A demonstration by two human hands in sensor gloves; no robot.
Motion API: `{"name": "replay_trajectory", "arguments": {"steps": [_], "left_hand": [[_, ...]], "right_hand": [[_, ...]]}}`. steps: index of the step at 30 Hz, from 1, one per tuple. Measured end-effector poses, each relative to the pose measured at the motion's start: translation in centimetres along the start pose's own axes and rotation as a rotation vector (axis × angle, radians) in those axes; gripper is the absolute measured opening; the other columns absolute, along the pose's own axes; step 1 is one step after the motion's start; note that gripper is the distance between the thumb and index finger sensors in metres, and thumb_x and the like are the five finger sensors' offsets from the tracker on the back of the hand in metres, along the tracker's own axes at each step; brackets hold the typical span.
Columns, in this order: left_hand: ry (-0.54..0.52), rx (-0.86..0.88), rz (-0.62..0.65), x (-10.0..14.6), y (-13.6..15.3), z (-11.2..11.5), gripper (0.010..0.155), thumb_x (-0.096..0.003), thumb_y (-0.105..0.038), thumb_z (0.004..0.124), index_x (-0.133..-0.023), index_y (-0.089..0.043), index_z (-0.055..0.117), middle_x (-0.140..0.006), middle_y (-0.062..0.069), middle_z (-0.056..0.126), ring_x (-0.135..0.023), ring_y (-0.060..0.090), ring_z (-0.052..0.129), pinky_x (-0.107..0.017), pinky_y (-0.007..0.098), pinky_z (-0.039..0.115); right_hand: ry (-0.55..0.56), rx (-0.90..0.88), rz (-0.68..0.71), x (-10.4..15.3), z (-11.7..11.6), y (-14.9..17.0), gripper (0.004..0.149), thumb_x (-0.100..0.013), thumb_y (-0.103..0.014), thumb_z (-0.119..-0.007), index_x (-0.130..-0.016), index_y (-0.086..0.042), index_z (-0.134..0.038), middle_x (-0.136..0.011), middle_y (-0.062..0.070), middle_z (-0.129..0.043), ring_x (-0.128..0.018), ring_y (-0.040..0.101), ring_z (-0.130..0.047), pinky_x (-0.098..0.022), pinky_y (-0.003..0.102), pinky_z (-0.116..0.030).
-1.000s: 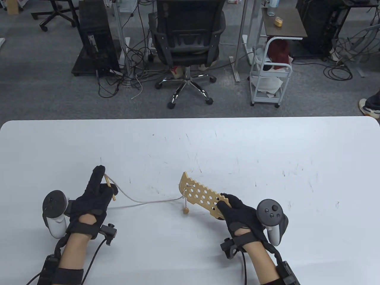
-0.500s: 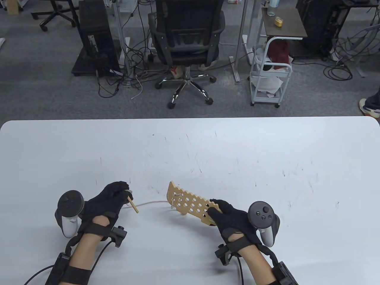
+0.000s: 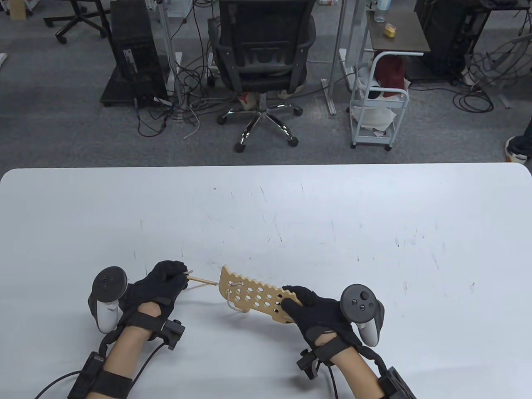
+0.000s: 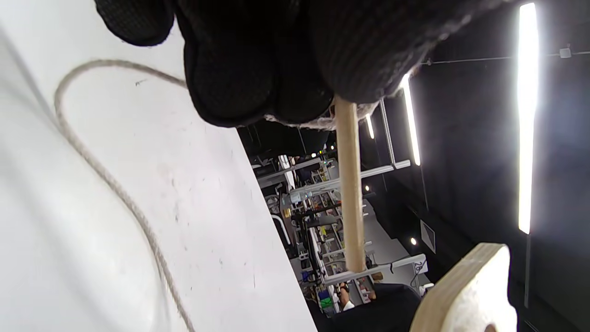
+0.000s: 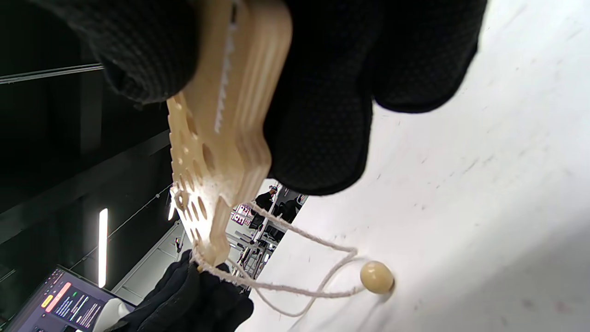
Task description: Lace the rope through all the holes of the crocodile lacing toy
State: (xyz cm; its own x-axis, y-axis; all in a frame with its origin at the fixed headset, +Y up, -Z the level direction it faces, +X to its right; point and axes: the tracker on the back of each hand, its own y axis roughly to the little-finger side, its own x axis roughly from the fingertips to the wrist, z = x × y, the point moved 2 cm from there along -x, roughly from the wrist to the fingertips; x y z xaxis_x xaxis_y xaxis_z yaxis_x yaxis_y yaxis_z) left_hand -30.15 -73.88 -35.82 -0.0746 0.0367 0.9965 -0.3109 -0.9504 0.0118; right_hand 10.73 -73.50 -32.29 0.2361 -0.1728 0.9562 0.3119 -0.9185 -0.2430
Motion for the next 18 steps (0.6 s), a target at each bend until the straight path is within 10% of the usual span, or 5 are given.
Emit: {"name": "replay_trajectory", "arguments": {"steps": [18], "left_hand": [[0.341,0.257,-0.002,-0.7,1.1,4.2,0.043,-0.0432,-0.032,0.080,-0.086,-0.031,0.078,-0.081,-0.001,0.091,-0.065,0.022,0.093,-0.074,0.057,0.058]], "right_hand": [[-0.070,-0.018,0.053,0.2,-1.2,-0.9,0.046,-0.044,-0.043,-0.083,-0.083,-0.020,-0.082,-0.064,0.004,-0.104,-0.049,0.024,-0.109,-0.045,0.048,-0.083]]}}
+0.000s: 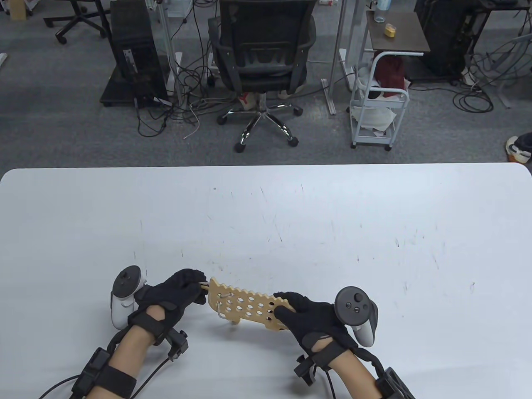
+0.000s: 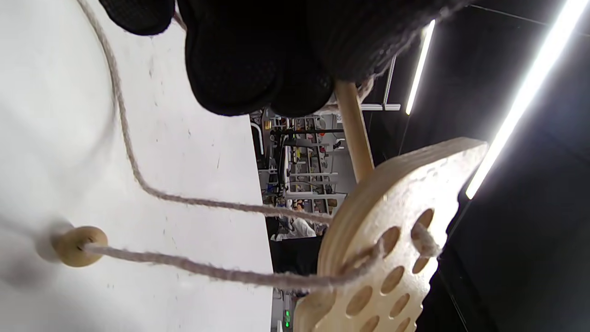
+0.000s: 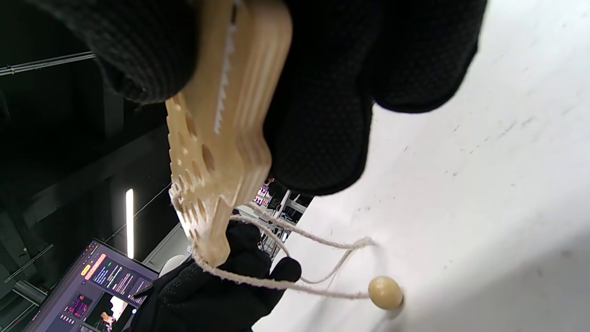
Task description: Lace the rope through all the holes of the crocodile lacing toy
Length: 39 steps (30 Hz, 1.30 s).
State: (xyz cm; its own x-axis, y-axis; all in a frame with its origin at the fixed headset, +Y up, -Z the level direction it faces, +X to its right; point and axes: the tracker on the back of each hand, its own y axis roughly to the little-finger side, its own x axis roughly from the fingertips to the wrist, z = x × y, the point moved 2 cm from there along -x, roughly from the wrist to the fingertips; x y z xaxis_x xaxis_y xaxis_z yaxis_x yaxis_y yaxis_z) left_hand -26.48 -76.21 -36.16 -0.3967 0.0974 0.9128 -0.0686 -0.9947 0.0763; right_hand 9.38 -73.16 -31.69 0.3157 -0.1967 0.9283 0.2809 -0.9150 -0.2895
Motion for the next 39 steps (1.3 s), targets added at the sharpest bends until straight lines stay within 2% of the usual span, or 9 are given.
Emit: {"name": "replay_trajectory", "arguments": {"steps": [9,18,24,28,39], "left_hand": [[0.090,0.032,-0.043,-0.4,0.8,0.9,0.046,-0.0435,-0.033,0.072,-0.089,-0.030,0.076,-0.082,-0.002,0.088,-0.069,0.023,0.089,-0.075,0.058,0.054],[0.105,0.008,-0.054,-0.4,0.8,1.6,0.044,-0.0451,-0.035,0.079,-0.089,-0.032,0.082,-0.086,-0.002,0.091,-0.074,0.024,0.092,-0.075,0.058,0.057],[0.136,0.134,-0.068,-0.3,1.2,1.9,0.051,-0.0477,-0.051,0.073,-0.093,-0.028,0.080,-0.090,0.001,0.088,-0.078,0.027,0.089,-0.075,0.057,0.056],[0.235,0.172,-0.068,-0.3,1.3,2.7,0.061,-0.0476,-0.060,0.068,-0.097,-0.026,0.079,-0.095,0.004,0.085,-0.083,0.029,0.086,-0.076,0.058,0.054],[0.327,0.282,-0.042,0.0,0.9,4.5,0.073,-0.0423,-0.071,0.060,-0.096,-0.026,0.081,-0.098,0.004,0.083,-0.086,0.031,0.083,-0.077,0.058,0.053]], "right_hand": [[-0.033,-0.012,0.031,0.0,-0.6,-0.3,0.045,-0.044,-0.043,-0.083,-0.083,-0.021,-0.082,-0.064,0.004,-0.104,-0.049,0.024,-0.109,-0.045,0.047,-0.083],[-0.048,-0.016,0.049,0.1,-1.0,-0.6,0.046,-0.043,-0.044,-0.083,-0.083,-0.021,-0.083,-0.064,0.003,-0.104,-0.049,0.023,-0.109,-0.045,0.047,-0.083],[-0.047,-0.004,0.040,0.1,-1.1,-0.6,0.046,-0.043,-0.044,-0.083,-0.083,-0.021,-0.083,-0.064,0.003,-0.104,-0.049,0.023,-0.109,-0.045,0.047,-0.083],[-0.037,0.011,0.030,0.2,-1.1,-0.6,0.045,-0.044,-0.043,-0.083,-0.083,-0.021,-0.083,-0.063,0.003,-0.105,-0.049,0.023,-0.109,-0.045,0.047,-0.083],[-0.015,0.018,0.009,0.1,-0.7,-0.4,0.045,-0.043,-0.043,-0.083,-0.083,-0.021,-0.083,-0.063,0.004,-0.105,-0.049,0.024,-0.109,-0.045,0.047,-0.083]]}}
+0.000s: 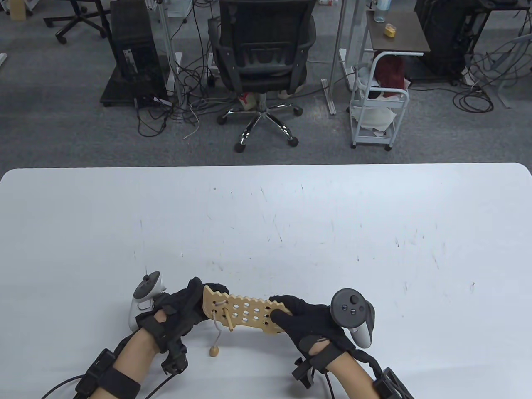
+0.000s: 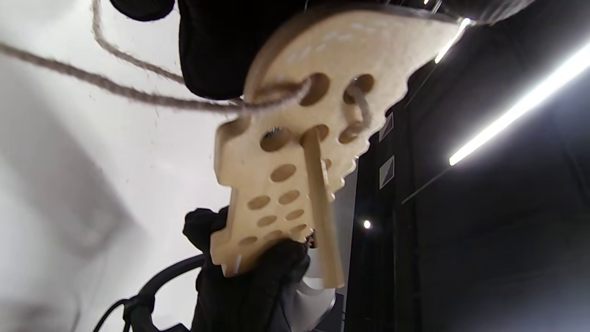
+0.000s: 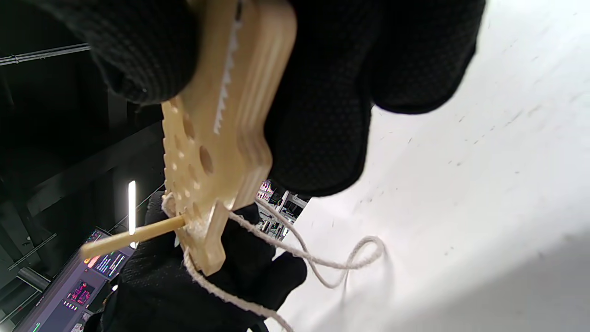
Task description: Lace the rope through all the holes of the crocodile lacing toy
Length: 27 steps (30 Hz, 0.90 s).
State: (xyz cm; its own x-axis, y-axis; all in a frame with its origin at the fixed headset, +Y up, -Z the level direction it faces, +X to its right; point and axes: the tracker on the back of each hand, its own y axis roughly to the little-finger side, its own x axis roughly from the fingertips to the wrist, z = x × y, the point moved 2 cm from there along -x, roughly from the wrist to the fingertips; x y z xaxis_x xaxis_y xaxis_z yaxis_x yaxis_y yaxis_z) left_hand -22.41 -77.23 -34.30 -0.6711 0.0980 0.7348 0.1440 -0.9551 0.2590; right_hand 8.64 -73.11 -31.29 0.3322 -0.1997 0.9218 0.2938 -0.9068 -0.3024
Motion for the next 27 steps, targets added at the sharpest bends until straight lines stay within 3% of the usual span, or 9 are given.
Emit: {"name": "replay_trajectory", "arguments": {"steps": [10,15,27], "left_hand": [[0.051,0.025,0.056,-0.2,-0.4,0.8,0.073,-0.0433,-0.071,0.062,-0.098,-0.026,0.078,-0.099,0.002,0.082,-0.087,0.030,0.083,-0.077,0.057,0.053],[0.027,0.005,0.059,-0.1,-0.5,0.6,0.072,-0.0433,-0.072,0.062,-0.098,-0.028,0.079,-0.100,0.001,0.082,-0.089,0.030,0.081,-0.078,0.057,0.053],[-0.107,-0.066,0.074,0.5,-1.0,-0.5,0.077,-0.0443,-0.072,0.062,-0.108,-0.030,0.057,-0.109,0.003,0.063,-0.097,0.031,0.067,-0.079,0.056,0.048]], "right_hand": [[0.017,-0.004,0.005,0.0,0.3,-0.1,0.045,-0.043,-0.043,-0.083,-0.083,-0.021,-0.083,-0.064,0.004,-0.104,-0.049,0.024,-0.109,-0.045,0.047,-0.083],[0.024,0.006,0.040,0.0,0.2,-0.4,0.045,-0.043,-0.043,-0.083,-0.083,-0.021,-0.083,-0.064,0.003,-0.104,-0.049,0.024,-0.109,-0.046,0.047,-0.083],[0.051,-0.005,0.064,0.1,0.5,-0.5,0.045,-0.043,-0.044,-0.083,-0.083,-0.022,-0.083,-0.064,0.003,-0.105,-0.050,0.023,-0.108,-0.046,0.047,-0.083]]}}
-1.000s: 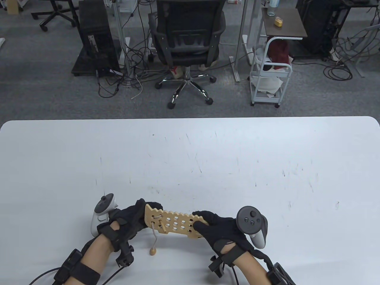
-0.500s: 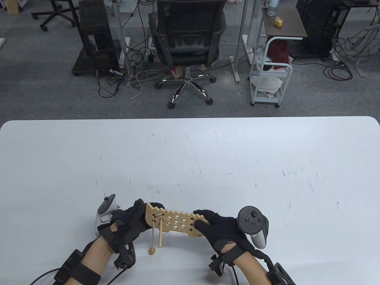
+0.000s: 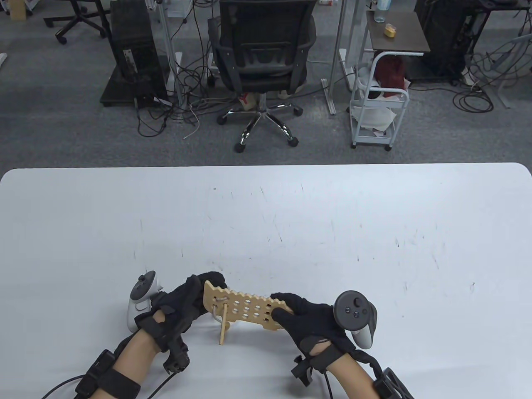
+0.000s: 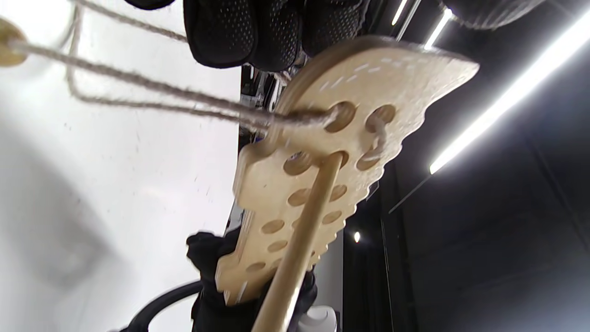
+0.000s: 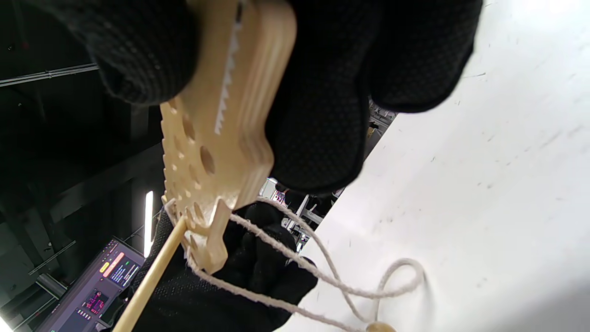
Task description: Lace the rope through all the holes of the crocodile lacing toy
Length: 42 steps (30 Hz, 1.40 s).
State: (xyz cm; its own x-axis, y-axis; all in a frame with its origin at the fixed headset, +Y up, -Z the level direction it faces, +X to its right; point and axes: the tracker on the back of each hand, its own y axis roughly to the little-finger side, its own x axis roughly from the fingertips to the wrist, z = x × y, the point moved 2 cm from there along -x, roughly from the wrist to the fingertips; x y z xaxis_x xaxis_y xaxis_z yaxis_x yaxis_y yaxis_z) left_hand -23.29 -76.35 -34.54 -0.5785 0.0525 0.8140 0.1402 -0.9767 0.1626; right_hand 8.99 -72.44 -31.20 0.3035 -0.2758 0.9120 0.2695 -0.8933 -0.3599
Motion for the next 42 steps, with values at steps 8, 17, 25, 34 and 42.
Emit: {"name": "replay_trajectory", "arguments": {"steps": [8,17,25,34,42], "left_hand": [[-0.273,-0.389,0.073,1.5,-3.1,-1.6,0.074,-0.0474,-0.067,0.068,-0.108,-0.029,0.048,-0.096,0.001,0.067,-0.085,0.028,0.072,-0.077,0.056,0.050],[-0.398,-0.822,0.243,2.7,-6.4,0.1,0.071,-0.0457,-0.059,0.077,-0.107,-0.051,0.042,-0.108,0.000,0.048,-0.098,0.029,0.055,-0.079,0.055,0.044],[-0.337,-1.134,0.298,2.3,-6.7,2.9,0.067,-0.0433,-0.049,0.086,-0.101,-0.060,0.053,-0.116,-0.002,0.027,-0.107,0.029,0.037,-0.081,0.054,0.036],[-0.272,-1.298,0.340,1.9,-6.3,5.2,0.068,-0.0396,-0.047,0.093,-0.097,-0.062,0.059,-0.117,-0.008,0.016,-0.111,0.029,0.025,-0.082,0.055,0.032],[-0.213,-1.339,0.355,1.7,-6.0,6.6,0.056,-0.0394,-0.044,0.094,-0.090,-0.059,0.075,-0.118,-0.011,0.018,-0.112,0.030,0.024,-0.082,0.055,0.030]], "right_hand": [[0.042,0.022,-0.039,0.1,0.5,0.3,0.045,-0.043,-0.043,-0.084,-0.083,-0.021,-0.083,-0.063,0.004,-0.105,-0.049,0.023,-0.109,-0.045,0.047,-0.083],[0.090,0.018,-0.100,0.2,1.2,0.8,0.046,-0.044,-0.043,-0.083,-0.082,-0.018,-0.083,-0.062,0.004,-0.105,-0.047,0.023,-0.110,-0.044,0.047,-0.084],[0.118,-0.027,-0.149,0.3,1.6,1.4,0.046,-0.044,-0.043,-0.083,-0.082,-0.018,-0.083,-0.062,0.004,-0.105,-0.047,0.023,-0.109,-0.044,0.047,-0.084],[0.076,-0.054,-0.166,0.2,1.2,1.6,0.046,-0.044,-0.043,-0.083,-0.082,-0.017,-0.083,-0.062,0.005,-0.105,-0.046,0.023,-0.110,-0.043,0.046,-0.084],[0.018,-0.064,-0.156,0.1,0.5,1.6,0.046,-0.044,-0.043,-0.083,-0.082,-0.017,-0.083,-0.061,0.004,-0.105,-0.046,0.023,-0.110,-0.043,0.046,-0.084]]}}
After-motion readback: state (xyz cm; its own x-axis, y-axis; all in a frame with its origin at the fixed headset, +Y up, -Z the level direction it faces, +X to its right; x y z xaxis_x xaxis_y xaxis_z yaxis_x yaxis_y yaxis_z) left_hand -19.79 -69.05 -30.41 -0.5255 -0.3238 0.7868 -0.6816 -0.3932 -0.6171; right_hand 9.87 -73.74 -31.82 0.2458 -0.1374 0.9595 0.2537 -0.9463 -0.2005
